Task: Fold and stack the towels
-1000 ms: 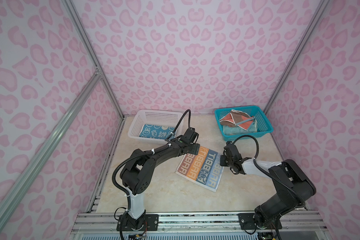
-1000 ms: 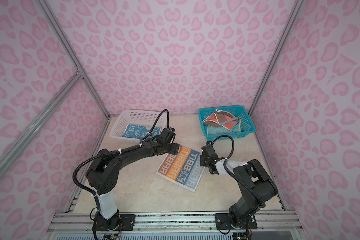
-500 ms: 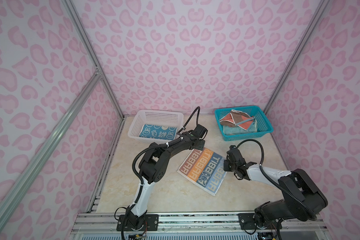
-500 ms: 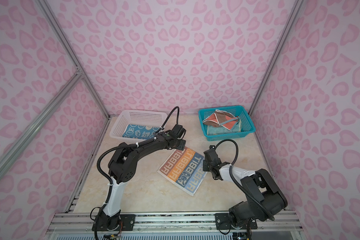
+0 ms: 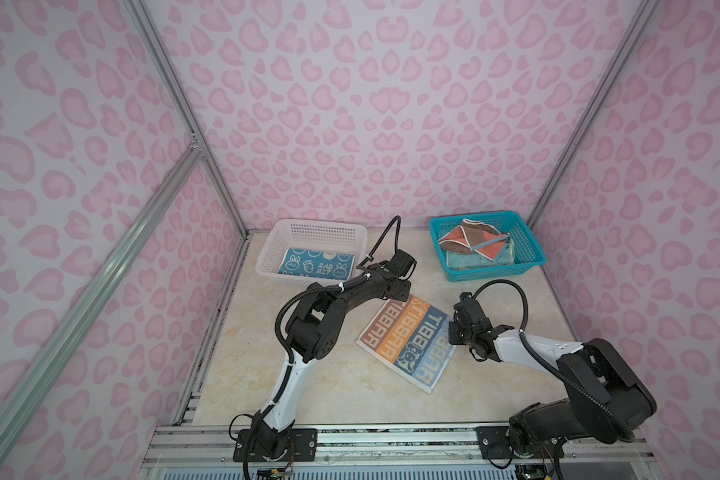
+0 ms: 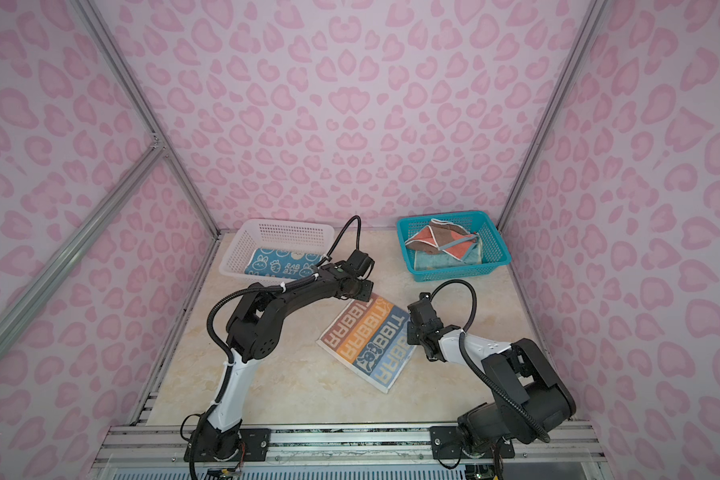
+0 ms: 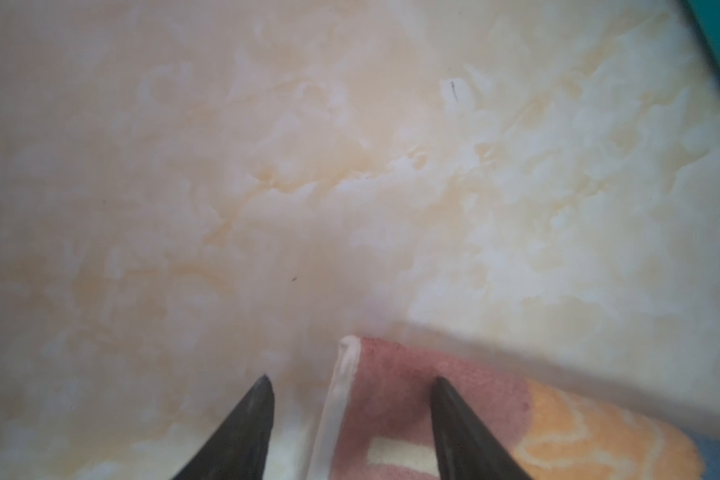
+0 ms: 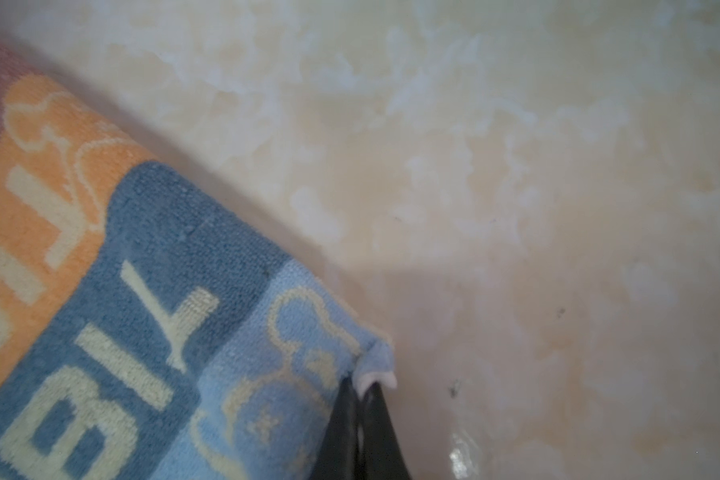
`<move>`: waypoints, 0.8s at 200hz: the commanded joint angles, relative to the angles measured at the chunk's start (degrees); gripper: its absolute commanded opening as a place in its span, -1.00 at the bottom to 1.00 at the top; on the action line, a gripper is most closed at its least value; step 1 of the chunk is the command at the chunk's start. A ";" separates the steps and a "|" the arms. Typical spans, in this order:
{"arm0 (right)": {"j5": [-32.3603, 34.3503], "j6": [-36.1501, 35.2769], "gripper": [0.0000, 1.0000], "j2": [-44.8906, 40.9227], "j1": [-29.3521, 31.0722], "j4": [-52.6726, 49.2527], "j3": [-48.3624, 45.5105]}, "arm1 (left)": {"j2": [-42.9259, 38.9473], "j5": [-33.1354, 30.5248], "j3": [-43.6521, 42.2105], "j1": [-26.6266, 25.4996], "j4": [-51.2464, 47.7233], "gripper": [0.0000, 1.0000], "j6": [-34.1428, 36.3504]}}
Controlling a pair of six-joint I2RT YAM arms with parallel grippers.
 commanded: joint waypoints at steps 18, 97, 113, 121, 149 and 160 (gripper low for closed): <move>-0.34 -0.38 -1.00 1.29 0.61 -0.65 0.18 | 3.23 1.95 2.53 0.23 0.59 0.02 0.39; -0.18 -0.77 -1.00 1.54 0.75 -1.00 0.70 | 4.34 2.90 1.98 1.06 0.33 -0.95 -0.15; -0.29 -0.82 -1.00 1.50 0.80 -0.88 0.72 | 3.38 2.79 1.07 1.14 1.33 -0.95 0.13; -0.37 -1.15 -1.00 1.35 0.73 -0.67 0.68 | 2.60 2.73 0.15 1.18 2.24 -0.95 0.38; -0.45 -1.88 -1.00 0.18 0.06 -0.78 1.70 | -3.00 1.48 -6.35 1.14 9.77 -0.95 0.58; -0.68 -2.61 -1.00 -0.52 -0.23 -0.77 2.43 | -5.57 1.02 -8.72 1.22 12.68 -0.95 0.82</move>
